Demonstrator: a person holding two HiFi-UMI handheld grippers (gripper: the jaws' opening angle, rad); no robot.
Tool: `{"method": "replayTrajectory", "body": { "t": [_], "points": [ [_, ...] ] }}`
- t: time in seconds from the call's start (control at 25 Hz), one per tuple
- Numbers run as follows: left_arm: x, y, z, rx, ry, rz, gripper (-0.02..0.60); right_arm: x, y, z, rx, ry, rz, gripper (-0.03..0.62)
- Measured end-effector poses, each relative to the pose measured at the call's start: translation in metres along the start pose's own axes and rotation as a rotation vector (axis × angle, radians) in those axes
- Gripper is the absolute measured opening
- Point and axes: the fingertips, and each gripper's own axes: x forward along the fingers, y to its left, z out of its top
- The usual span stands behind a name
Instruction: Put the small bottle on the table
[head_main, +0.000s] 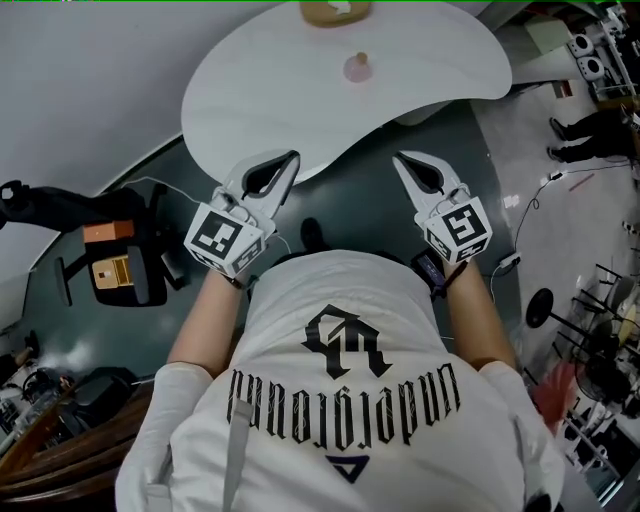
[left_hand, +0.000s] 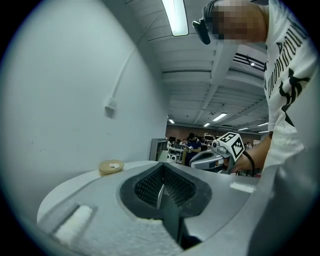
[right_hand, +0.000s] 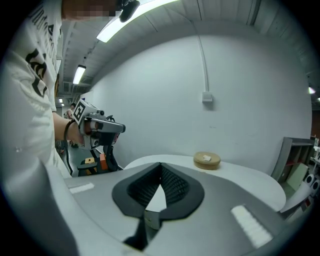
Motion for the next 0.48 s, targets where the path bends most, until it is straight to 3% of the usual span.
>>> {"method": "replayTrajectory", "body": {
  "t": [0.48],
  "points": [
    [0.022, -0.115, 0.005, 0.011, 0.011, 0.039, 0.006, -0.117, -0.003, -0.018, -0.026, -0.057, 0.081, 0.002]
  ]
}}
